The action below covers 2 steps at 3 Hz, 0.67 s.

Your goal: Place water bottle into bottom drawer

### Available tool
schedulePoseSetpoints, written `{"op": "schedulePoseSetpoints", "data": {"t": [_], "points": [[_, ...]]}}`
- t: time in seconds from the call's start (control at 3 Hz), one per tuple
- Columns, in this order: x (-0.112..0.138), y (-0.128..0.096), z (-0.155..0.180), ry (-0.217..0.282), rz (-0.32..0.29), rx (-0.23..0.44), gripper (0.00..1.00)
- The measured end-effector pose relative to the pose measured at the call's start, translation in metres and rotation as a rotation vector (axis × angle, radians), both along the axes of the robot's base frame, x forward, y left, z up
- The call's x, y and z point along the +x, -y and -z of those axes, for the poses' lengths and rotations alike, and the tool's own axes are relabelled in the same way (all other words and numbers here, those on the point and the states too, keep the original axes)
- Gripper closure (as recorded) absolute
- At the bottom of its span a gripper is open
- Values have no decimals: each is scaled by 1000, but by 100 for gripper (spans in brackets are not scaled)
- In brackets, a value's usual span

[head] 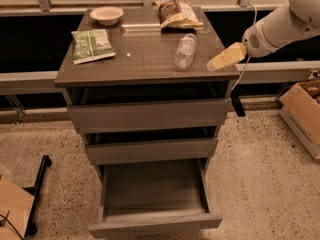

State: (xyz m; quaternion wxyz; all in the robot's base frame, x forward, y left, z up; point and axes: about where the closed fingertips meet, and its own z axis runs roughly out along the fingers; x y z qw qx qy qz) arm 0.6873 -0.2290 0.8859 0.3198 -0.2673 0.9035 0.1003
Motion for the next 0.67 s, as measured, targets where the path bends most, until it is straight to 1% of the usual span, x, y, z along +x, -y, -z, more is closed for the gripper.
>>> {"op": "schedulePoseSetpoints", "data": {"t": [0.33,0.67], "points": [[38,-6,5,29,30,19,0],[70,-24,11,40,10,42,0]]}}
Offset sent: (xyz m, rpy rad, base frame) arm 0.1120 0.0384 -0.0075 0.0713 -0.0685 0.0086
